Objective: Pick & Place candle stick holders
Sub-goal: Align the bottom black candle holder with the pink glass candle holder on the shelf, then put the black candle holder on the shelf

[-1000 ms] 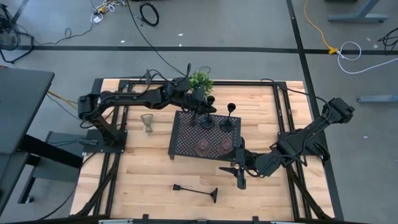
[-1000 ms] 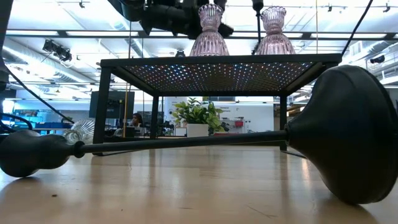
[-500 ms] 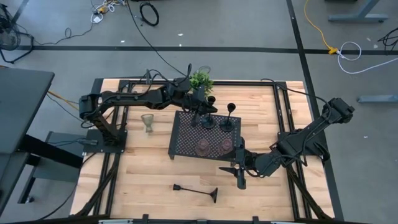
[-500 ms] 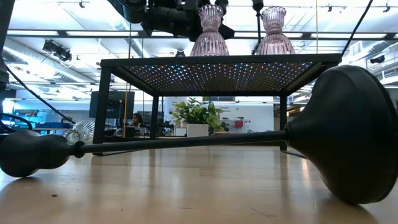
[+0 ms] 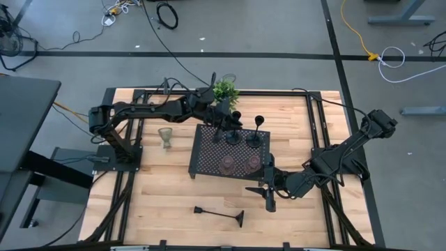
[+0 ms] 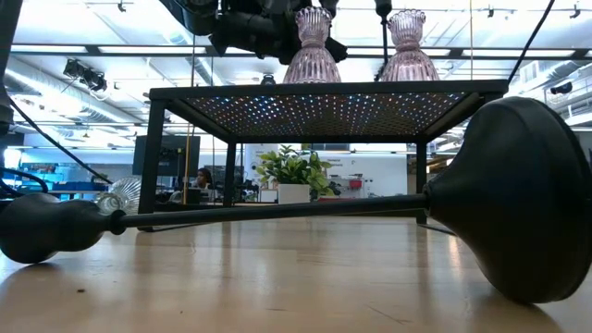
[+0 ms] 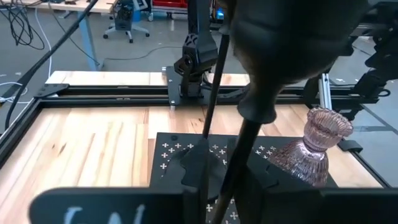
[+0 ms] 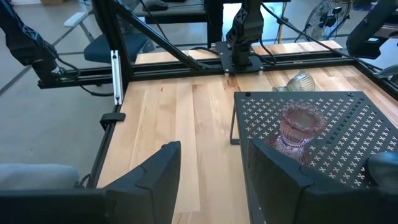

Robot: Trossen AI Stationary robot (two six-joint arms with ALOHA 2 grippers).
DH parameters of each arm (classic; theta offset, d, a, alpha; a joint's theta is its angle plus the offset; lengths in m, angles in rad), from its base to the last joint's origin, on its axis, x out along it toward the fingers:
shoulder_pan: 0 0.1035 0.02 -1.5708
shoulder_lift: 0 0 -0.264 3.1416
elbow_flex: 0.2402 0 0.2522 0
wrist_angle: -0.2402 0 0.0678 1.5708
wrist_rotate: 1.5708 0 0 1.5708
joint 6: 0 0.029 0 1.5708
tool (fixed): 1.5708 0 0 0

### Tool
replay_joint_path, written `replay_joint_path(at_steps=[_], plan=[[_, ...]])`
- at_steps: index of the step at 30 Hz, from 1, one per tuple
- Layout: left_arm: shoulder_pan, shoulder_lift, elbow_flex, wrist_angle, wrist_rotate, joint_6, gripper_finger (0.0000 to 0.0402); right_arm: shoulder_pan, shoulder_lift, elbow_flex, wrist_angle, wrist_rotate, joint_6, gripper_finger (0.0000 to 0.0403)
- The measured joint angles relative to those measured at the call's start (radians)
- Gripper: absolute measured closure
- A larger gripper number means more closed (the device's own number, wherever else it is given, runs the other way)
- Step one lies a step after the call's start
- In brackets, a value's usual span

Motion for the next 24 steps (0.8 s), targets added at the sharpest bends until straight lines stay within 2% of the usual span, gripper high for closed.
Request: replay_joint_path(at_steps=[7,18,24], plan=[[0.000,0.000,0.000,-0.010,-0.009,0.004,0.0318,0.000,0.000,0.000,0.000,0.000,0.000,0.0218],[0.000,-0.002,0.000,-0.011,-0.001,-0.005,0.0231,0.000,0.000,0.000,-0.006,0.000,0.001,0.0218],[0.012,-0.053,0.000,-0.061,-0.002,-0.005,0.0207,0.000,0.000,0.000,-0.015,0.000,0.004,0.0218]])
